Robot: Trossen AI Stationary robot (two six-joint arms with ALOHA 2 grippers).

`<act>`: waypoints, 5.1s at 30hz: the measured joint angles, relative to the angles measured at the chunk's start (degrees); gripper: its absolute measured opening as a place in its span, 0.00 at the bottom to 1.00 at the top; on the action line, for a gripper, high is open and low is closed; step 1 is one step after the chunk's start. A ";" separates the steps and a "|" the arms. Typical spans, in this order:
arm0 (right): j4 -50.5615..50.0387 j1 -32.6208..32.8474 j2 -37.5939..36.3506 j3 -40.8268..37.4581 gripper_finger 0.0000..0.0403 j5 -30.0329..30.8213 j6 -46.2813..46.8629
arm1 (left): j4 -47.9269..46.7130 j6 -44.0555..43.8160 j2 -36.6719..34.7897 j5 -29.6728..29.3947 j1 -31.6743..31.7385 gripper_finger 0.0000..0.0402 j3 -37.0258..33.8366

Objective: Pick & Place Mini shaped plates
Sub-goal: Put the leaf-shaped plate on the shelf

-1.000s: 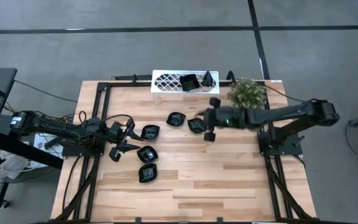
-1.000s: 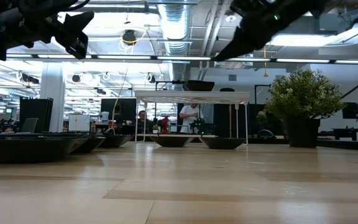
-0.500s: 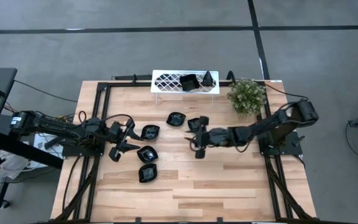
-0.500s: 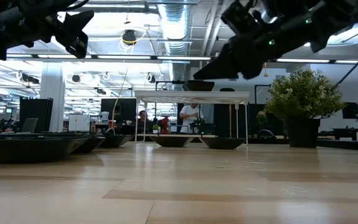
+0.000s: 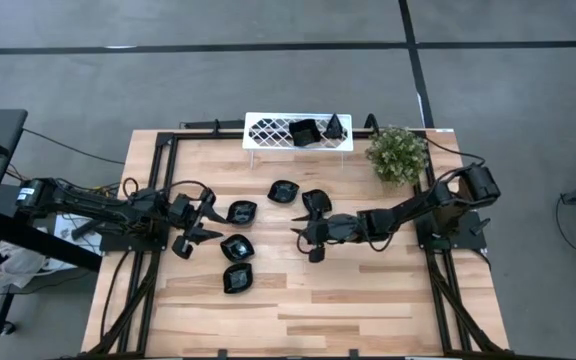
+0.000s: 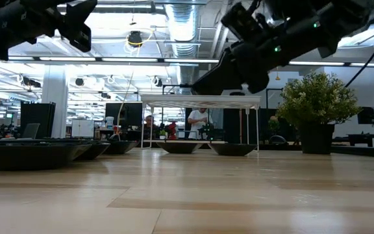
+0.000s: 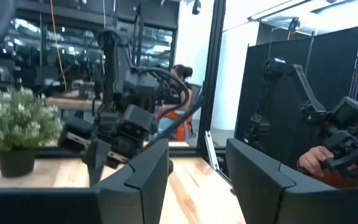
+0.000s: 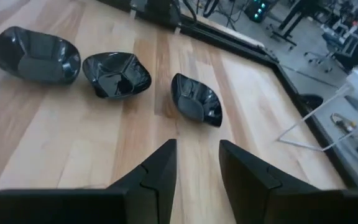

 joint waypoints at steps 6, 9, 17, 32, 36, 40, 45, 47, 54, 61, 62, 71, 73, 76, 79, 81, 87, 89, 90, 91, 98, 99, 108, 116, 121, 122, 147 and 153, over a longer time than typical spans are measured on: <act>-6.55 0.40 -4.29 0.03 0.29 -0.01 -5.22 | 0.90 0.29 0.13 0.00 0.00 0.41 0.00; -11.54 1.15 -6.34 0.04 0.29 0.00 -5.64 | 0.67 0.31 0.56 0.00 0.00 0.41 0.00; -20.86 2.65 -9.81 0.04 0.29 0.02 -3.46 | 0.70 3.96 0.54 0.00 0.21 0.41 0.00; -32.31 -3.59 -18.55 0.02 0.29 -0.89 -10.00 | -28.60 9.41 1.31 -6.82 17.05 0.41 10.39; -31.92 -10.00 -19.74 0.00 0.29 -15.31 -9.86 | -35.32 10.09 3.17 -5.01 20.22 0.41 13.20; -30.39 -15.64 -18.57 0.02 0.29 -28.13 -9.71 | -39.29 12.57 5.88 3.26 21.99 0.41 13.31; -24.68 -17.61 -13.24 -0.02 0.29 -30.05 -9.69 | -40.01 13.77 10.48 5.05 22.29 0.41 13.31; -22.76 -17.36 -11.11 -0.02 0.29 -30.07 -10.06 | -39.86 13.76 12.00 4.90 22.29 0.41 13.33; -23.63 -17.35 -8.50 0.79 0.29 -22.31 -9.27 | -38.35 9.28 14.78 3.84 22.25 0.41 13.31; -26.14 -17.30 -8.68 0.87 0.29 -17.56 -3.03 | -38.21 3.12 15.57 2.67 20.78 0.41 13.27; -26.32 -17.29 -8.67 0.87 0.29 -17.57 -2.06 | -38.29 2.67 15.66 0.65 20.02 0.41 13.27; -26.79 -14.29 -8.67 0.87 0.29 -17.57 2.36 | -38.90 4.98 22.77 -10.04 11.43 0.41 13.27; -26.79 -12.97 -8.67 0.87 0.29 -17.57 2.36 | -39.40 5.63 24.35 -11.36 10.42 0.41 13.27; -26.76 -10.91 -8.67 0.87 0.29 -17.57 2.36 | -40.40 6.38 26.09 -14.00 9.67 0.41 13.25; -26.59 -8.93 -8.67 0.87 0.29 -17.42 2.36 | -41.10 6.72 26.82 -16.50 9.53 0.41 13.25; -26.60 -7.62 -8.67 0.87 0.29 -16.58 2.54 | -41.92 7.01 26.77 -17.65 9.55 0.41 13.25; -25.87 -4.45 -8.67 0.87 0.29 -16.37 7.50 | -44.17 7.70 26.69 -18.08 9.55 0.41 13.05; -25.28 -3.60 -8.67 0.87 0.29 -16.30 8.86 | -44.19 7.70 26.69 -18.08 9.55 0.41 12.60; -25.14 -3.18 -8.67 0.87 0.29 -16.28 9.53 | -44.20 7.74 26.69 -18.08 9.55 0.41 12.40; -25.11 -2.79 -8.67 0.87 0.29 -16.28 10.14 | -44.19 7.76 26.69 -18.08 9.55 0.41 12.26; -24.99 -0.78 -8.67 0.87 0.29 -16.26 12.83 | -43.98 11.11 26.69 -19.37 9.55 0.41 9.59; -24.80 -0.72 -8.67 0.87 0.29 -16.28 12.85 | -44.05 11.81 26.69 -19.56 9.55 0.41 9.29; -24.43 -0.76 -8.67 0.87 0.29 -16.28 12.85 | -43.18 13.60 26.64 -19.56 9.57 0.41 9.07; -24.43 -0.76 -8.67 0.87 0.29 -16.28 12.85 | -42.08 16.72 26.64 -22.32 9.13 0.40 9.07; -24.43 -0.76 -8.67 0.87 0.29 -16.28 12.84 | -41.74 17.28 26.64 -23.46 7.59 0.35 9.09; -24.43 -0.76 -8.67 0.87 0.29 -16.28 12.85 | -41.74 17.28 26.64 -23.47 7.34 0.34 9.09; -24.45 -0.76 -8.67 0.87 0.29 -16.31 12.85 | -41.35 17.03 26.64 -31.44 -0.94 0.35 9.14; -24.48 -0.76 -8.67 0.87 0.29 -16.31 12.84 | -41.37 17.02 26.64 -33.68 -3.41 0.34 9.14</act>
